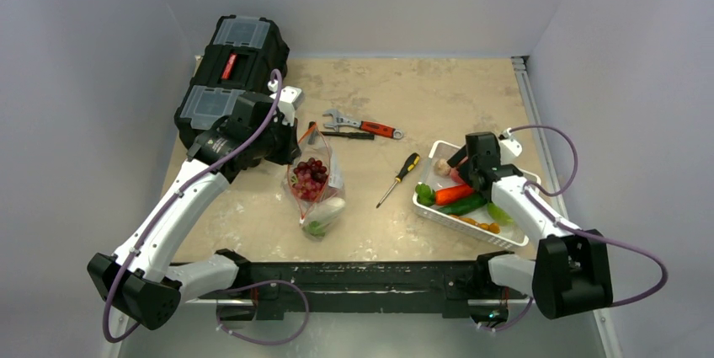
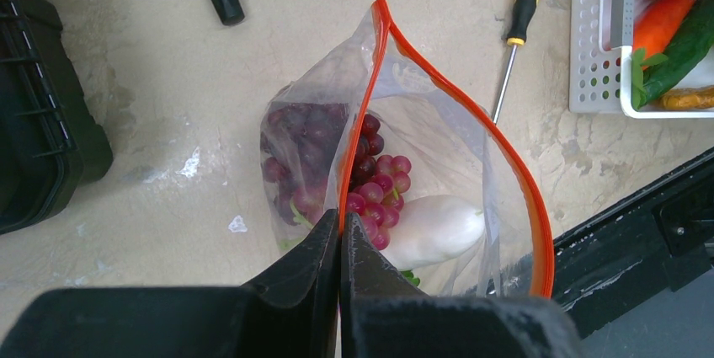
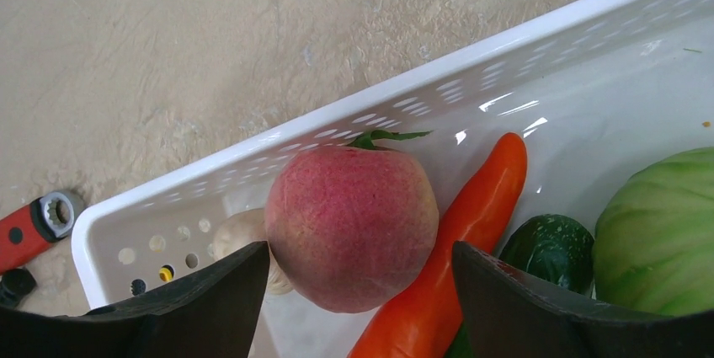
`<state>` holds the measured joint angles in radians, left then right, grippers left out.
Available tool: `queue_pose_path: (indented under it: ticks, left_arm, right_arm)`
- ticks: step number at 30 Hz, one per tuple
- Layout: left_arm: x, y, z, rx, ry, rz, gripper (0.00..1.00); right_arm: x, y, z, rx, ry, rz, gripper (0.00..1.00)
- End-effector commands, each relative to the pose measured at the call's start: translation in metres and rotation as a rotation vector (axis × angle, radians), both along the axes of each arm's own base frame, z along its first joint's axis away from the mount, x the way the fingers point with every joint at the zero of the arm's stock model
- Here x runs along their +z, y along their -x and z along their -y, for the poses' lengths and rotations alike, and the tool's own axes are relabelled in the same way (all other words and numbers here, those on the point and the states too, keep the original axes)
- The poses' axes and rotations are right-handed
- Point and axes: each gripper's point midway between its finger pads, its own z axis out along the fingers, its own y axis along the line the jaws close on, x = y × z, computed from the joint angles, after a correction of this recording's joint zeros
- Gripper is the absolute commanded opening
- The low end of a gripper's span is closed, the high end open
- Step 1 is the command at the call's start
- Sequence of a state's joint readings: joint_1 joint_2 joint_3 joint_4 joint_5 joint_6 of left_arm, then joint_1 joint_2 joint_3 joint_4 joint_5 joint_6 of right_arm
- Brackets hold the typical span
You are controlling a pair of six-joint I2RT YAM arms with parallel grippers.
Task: Place the food in the zip-top bag and seal the zipper
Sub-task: Pick up the fake fruit from the bin.
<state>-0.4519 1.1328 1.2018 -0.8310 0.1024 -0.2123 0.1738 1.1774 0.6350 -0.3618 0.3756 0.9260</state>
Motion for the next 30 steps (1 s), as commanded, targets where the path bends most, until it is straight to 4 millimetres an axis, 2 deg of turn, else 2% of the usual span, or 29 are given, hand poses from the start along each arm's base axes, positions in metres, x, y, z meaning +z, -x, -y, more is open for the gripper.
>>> queue_pose_path:
  ticks: [1,11,19,24,29,30]
  left_arm:
    - [0.006,-0.005,-0.001,-0.010,-0.004,0.038,0.00]
    - [0.006,-0.004,-0.001,-0.010,-0.004,0.037,0.00]
    - [0.006,-0.004,-0.002,-0.009,-0.006,0.037,0.00]
    - [0.006,-0.004,-0.001,-0.012,-0.003,0.037,0.00]
    - [0.006,-0.004,-0.001,-0.011,-0.003,0.036,0.00]
    - [0.006,-0.004,-0.001,-0.011,-0.003,0.037,0.00]
  right_arm:
    - [0.007,-0.014,0.005,-0.020,0.022,0.045,0.78]
    - [0.004,-0.011,0.007,-0.032,0.027,0.039,0.70]
    - [0.021,-0.011,0.008,-0.023,0.026,0.098,0.43]
    - [0.040,-0.011,0.007,-0.013,0.015,0.156,0.25]
    - [0.059,-0.011,0.001,0.028,-0.001,0.210,0.01]
    - [0.063,-0.012,-0.003,0.051,-0.014,0.222,0.00]
